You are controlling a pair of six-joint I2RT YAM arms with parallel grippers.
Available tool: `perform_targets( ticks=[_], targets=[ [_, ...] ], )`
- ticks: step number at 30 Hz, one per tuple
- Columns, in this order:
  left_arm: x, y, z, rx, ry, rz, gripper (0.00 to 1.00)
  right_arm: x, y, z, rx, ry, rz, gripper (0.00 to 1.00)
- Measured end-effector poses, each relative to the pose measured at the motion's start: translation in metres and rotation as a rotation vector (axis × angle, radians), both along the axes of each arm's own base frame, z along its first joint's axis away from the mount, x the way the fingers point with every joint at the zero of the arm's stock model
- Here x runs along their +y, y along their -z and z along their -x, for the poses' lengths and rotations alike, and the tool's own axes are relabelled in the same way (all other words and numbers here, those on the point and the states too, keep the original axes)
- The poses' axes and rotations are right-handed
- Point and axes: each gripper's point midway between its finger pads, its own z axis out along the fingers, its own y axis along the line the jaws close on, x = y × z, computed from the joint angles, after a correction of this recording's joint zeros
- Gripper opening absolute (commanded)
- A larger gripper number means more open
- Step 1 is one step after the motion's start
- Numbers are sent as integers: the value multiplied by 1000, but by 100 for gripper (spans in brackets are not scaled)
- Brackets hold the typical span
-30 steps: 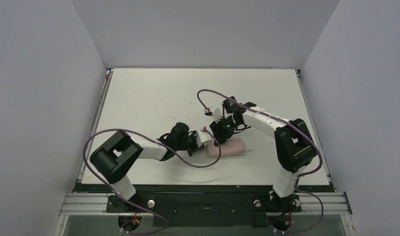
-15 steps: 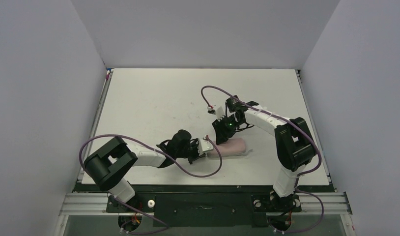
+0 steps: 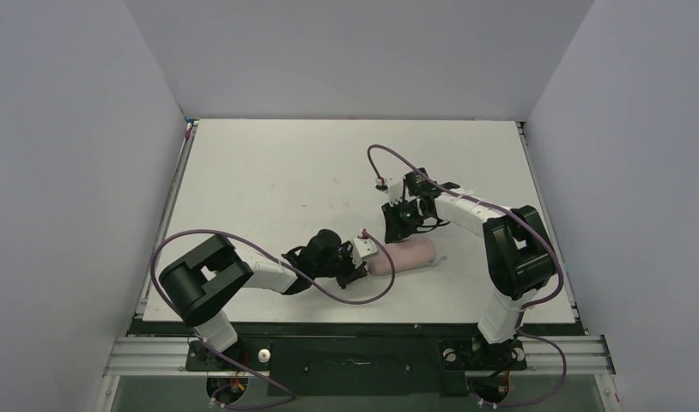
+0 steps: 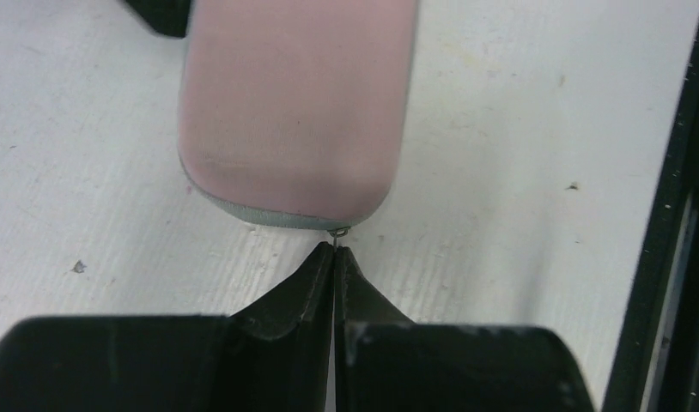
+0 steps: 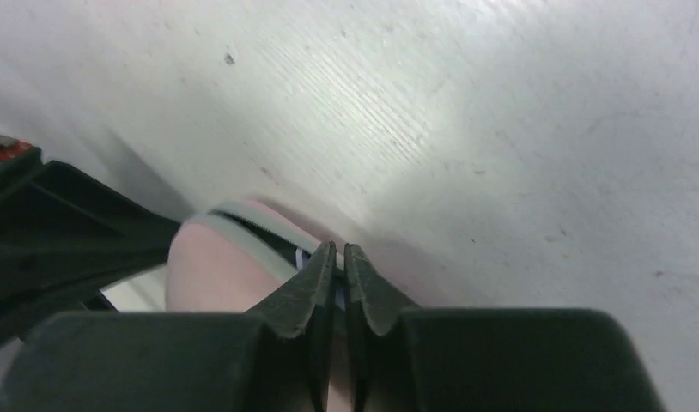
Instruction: Open the umbrella
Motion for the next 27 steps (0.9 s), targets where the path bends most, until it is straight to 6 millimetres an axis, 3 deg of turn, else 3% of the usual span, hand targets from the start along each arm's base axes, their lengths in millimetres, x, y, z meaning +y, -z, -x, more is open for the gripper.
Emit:
perform_targets(
  ticks=[1,2,4,6,12,17,19,27],
  targets=[
    [1,2,-4,9,-12,-1,0,-5,4,-1,3,13,17,7],
    [4,3,-9,14,-27,-1,0,-8,6,1,5,5,24,24],
    [9,3,-21,8,-47,-1,0,-14,9,4,13,-16,40,45],
    [15,2,-30,-13,-55,-6,0,-22,10,7,15,-56,58,56],
    [22,1,-45,-73,-19,-27,0,-36,0,18,40,-160,93,67],
    [22,2,-41,-83,21,-36,0,-34,-21,-6,36,-165,63,69],
    [22,2,-40,-83,26,-37,0,-32,-25,-5,52,-163,52,70],
    [22,2,-41,-79,24,-37,0,-12,-8,60,289,-140,49,72]
  ],
)
